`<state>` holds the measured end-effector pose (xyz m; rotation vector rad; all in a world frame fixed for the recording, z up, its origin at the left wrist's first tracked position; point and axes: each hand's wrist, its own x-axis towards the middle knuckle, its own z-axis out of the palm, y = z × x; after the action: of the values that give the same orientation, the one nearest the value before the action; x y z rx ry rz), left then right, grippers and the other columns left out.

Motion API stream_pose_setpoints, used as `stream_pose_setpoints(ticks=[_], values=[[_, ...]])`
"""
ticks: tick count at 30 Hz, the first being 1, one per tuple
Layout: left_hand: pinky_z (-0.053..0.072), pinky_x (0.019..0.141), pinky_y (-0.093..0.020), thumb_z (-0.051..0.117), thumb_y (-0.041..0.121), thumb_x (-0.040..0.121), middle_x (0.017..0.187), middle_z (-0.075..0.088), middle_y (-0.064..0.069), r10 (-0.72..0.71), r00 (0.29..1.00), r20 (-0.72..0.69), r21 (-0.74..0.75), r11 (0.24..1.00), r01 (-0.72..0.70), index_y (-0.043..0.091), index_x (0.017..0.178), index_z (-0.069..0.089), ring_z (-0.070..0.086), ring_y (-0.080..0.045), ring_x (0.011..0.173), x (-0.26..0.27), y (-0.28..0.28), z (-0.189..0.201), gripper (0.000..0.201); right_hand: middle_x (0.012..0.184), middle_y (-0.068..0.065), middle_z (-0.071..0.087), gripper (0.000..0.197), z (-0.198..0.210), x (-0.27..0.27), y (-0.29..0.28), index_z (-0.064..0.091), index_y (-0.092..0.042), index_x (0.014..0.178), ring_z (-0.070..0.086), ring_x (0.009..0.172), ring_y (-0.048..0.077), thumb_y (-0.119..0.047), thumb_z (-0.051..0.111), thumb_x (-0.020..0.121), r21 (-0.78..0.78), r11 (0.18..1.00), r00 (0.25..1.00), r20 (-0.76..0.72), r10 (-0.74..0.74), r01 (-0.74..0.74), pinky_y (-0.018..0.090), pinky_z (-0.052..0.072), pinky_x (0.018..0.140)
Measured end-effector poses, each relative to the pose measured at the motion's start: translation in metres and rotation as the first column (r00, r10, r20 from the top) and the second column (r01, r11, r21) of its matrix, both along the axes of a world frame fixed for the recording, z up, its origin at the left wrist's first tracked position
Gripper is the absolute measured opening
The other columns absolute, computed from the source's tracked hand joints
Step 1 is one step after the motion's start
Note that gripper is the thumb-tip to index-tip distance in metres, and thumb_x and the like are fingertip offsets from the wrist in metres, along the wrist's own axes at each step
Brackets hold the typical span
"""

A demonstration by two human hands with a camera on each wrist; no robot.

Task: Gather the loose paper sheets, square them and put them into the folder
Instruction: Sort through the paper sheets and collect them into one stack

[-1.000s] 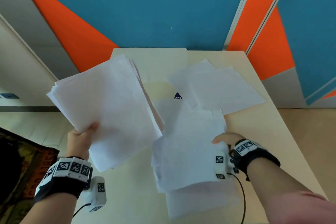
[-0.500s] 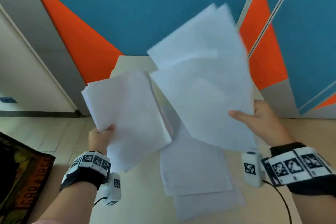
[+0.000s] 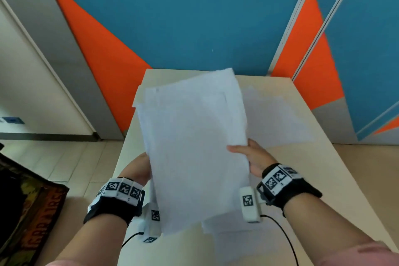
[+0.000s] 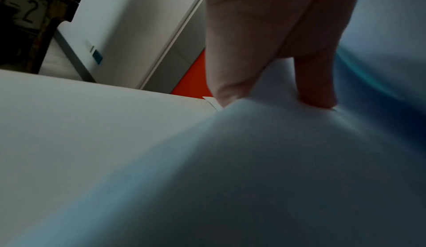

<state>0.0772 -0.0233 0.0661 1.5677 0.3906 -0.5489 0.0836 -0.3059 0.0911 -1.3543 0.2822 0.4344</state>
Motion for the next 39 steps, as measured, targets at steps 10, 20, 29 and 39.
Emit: stream_pose_setpoints(ticks=[10,20,29,39], values=[[0.056,0.069,-0.035,0.088,0.036,0.047,0.092,0.077,-0.007,0.01,0.992,-0.127,-0.152,0.988,-0.029,0.009,0.114,0.063,0.074,-0.023,0.081,-0.014,0.017,-0.029,0.076,0.132,0.007,0.056,0.094,-0.06,-0.012,0.037,0.036,-0.011,0.139,0.055,0.12,0.023,-0.013,0.084,0.058,-0.2,0.968,0.988,-0.033,0.151,-0.155,0.042,0.045,0.103],[0.046,0.094,-0.053,0.071,0.012,0.077,0.11,0.065,-0.024,-0.018,0.963,-0.269,-0.003,1.0,0.018,0.001,0.118,0.058,0.062,-0.038,0.099,-0.01,0.011,-0.048,0.044,0.142,0.012,0.046,0.063,-0.075,-0.024,0.034,0.035,-0.004,0.138,0.048,0.127,0.026,-0.033,0.059,0.088,-0.58,0.749,0.933,-0.329,0.146,-0.322,0.031,0.04,0.103],[0.046,0.096,-0.053,0.068,0.008,0.08,0.117,0.062,-0.024,0.146,0.986,-0.085,0.341,0.934,-0.109,-0.006,0.122,0.054,0.06,-0.042,0.107,0.001,0.022,-0.061,0.047,0.083,0.013,0.063,0.023,-0.082,-0.011,-0.005,0.062,-0.003,0.081,0.06,0.078,0.026,-0.023,0.052,0.088,-0.846,0.49,0.97,-0.242,-0.001,-0.211,0.028,0.044,0.066],[0.045,0.095,-0.047,0.069,0.009,0.078,0.107,0.062,-0.021,0.344,0.939,0.02,0.274,0.901,-0.336,-0.01,0.107,0.058,0.06,-0.035,0.095,0.001,0.086,-0.051,0.036,0.15,0.02,0.028,0.103,-0.088,-0.013,-0.037,0.019,0.003,0.143,0.034,0.137,0.033,-0.039,0.078,0.07,-0.862,0.419,0.888,-0.401,-0.223,-0.284,0.041,0.034,0.111]])
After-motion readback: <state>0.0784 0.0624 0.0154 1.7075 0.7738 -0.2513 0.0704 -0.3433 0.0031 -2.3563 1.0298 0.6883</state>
